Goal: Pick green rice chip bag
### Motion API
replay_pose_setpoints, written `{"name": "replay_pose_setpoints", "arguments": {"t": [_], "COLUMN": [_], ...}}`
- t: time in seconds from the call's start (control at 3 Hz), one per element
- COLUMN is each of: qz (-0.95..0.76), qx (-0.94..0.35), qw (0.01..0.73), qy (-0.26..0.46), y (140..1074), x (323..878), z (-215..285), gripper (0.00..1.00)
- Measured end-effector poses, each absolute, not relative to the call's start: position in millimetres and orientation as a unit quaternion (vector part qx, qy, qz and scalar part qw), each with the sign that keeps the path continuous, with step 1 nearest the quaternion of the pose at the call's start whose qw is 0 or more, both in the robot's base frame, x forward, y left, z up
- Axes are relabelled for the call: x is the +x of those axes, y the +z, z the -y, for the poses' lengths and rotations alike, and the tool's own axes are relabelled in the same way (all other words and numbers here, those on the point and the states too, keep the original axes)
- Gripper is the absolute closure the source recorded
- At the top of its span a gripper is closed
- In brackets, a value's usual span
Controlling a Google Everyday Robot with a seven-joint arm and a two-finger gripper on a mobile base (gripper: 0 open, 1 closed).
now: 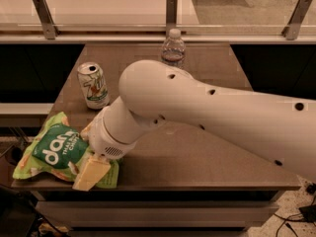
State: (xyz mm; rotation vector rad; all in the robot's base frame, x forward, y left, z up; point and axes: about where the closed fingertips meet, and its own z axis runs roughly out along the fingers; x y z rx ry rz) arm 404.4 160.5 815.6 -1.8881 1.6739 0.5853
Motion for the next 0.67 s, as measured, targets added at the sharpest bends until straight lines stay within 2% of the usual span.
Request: {"name": "replay_pose_setpoints", "arguments": {"t": [0.33,0.67], "qz": [-0.622,-0.622], "qx": [-0.701,-0.701], "qw": [0.272,0.272], "qy": [0.217,0.217], "y": [816.9,817.1], "x": [404.4,404.3], "z": [-160.5,-160.5], "gripper": [0.88,1.00]}}
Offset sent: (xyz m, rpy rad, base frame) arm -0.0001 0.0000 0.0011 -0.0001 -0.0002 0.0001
